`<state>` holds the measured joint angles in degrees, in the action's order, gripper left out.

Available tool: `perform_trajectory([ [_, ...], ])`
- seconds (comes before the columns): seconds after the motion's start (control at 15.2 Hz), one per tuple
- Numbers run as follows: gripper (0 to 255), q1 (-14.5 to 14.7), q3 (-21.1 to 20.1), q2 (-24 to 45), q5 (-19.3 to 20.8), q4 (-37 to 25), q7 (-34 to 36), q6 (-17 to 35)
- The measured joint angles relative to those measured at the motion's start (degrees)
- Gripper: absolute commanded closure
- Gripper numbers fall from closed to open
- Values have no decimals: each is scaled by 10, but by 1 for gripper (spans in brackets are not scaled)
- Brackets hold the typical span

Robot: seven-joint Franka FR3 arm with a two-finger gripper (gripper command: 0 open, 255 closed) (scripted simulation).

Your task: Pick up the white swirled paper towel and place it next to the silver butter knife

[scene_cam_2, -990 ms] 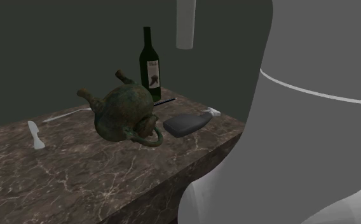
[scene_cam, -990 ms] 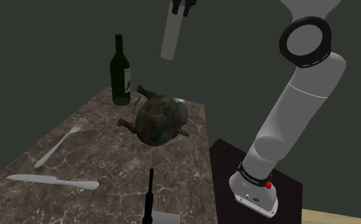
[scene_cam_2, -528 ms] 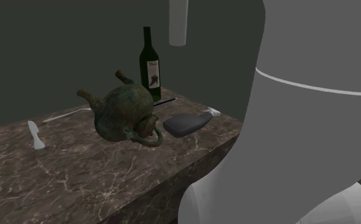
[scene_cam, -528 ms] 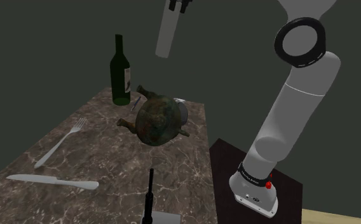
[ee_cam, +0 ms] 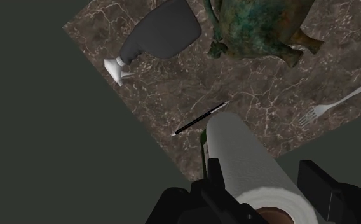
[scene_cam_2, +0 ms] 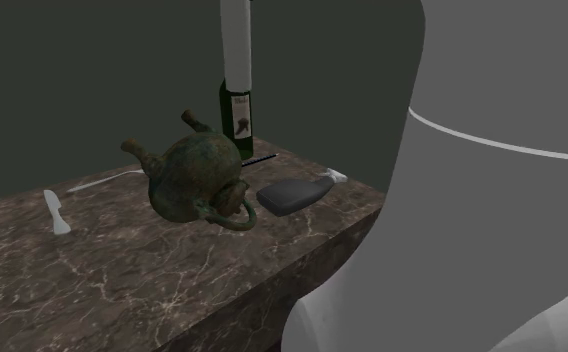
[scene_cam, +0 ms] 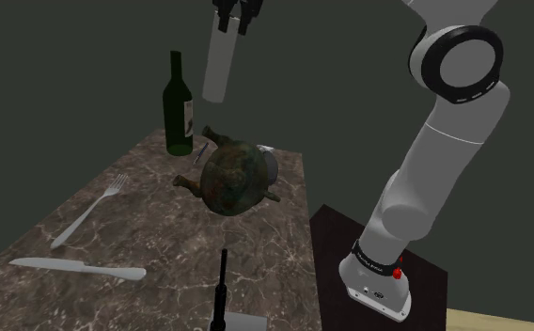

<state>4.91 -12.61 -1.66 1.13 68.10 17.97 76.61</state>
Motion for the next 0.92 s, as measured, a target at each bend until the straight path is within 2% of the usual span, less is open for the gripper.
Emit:
perform_trajectory([
  [0.4,255,37,-40,15,17,45,74,56],
  [0.92,255,95,-88,83,58,42,175,111],
])
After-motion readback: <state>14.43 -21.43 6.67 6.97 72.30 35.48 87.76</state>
